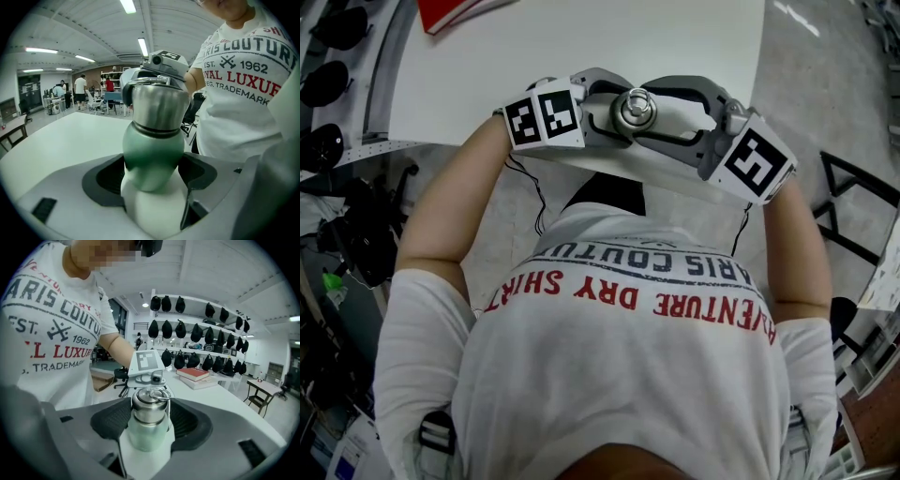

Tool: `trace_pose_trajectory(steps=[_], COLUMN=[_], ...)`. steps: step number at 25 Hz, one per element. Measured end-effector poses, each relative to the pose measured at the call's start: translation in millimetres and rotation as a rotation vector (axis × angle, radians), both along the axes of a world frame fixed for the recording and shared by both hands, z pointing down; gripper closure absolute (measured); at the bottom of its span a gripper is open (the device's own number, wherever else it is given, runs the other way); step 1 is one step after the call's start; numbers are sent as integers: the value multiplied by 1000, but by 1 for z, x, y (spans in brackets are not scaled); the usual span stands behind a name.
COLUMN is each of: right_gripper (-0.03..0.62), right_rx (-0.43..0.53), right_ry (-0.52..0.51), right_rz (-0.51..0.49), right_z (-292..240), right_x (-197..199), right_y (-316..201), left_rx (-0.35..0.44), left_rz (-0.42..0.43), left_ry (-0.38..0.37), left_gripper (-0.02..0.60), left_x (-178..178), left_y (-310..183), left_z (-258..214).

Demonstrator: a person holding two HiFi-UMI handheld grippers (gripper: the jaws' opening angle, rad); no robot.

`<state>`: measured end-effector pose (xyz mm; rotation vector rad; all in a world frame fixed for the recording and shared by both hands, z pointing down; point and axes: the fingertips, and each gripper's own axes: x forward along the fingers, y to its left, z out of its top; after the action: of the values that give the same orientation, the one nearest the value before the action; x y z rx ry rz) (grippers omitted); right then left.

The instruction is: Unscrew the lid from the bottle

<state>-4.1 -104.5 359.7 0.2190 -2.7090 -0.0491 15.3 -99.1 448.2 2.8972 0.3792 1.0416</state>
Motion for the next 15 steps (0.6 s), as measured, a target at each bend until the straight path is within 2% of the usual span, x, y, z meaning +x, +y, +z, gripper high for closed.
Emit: trace_pose_trajectory(steps=[3, 7, 15], right_gripper=[320, 310, 310], right_rx=[-28, -50, -56], right_ry=[-54, -98, -151], right_rz=[96, 230, 460], right_z=[-4, -3, -5], right_x=[0, -1, 0], right_y=[3, 3, -6], left_rx=[2, 2, 13], left_rz=[-68, -180, -505], left_ry=[22, 40, 60], left_gripper=[212, 210, 212], left_x=[1, -1, -6], left_y=[-2, -2, -5], left_z=[-1, -1, -2])
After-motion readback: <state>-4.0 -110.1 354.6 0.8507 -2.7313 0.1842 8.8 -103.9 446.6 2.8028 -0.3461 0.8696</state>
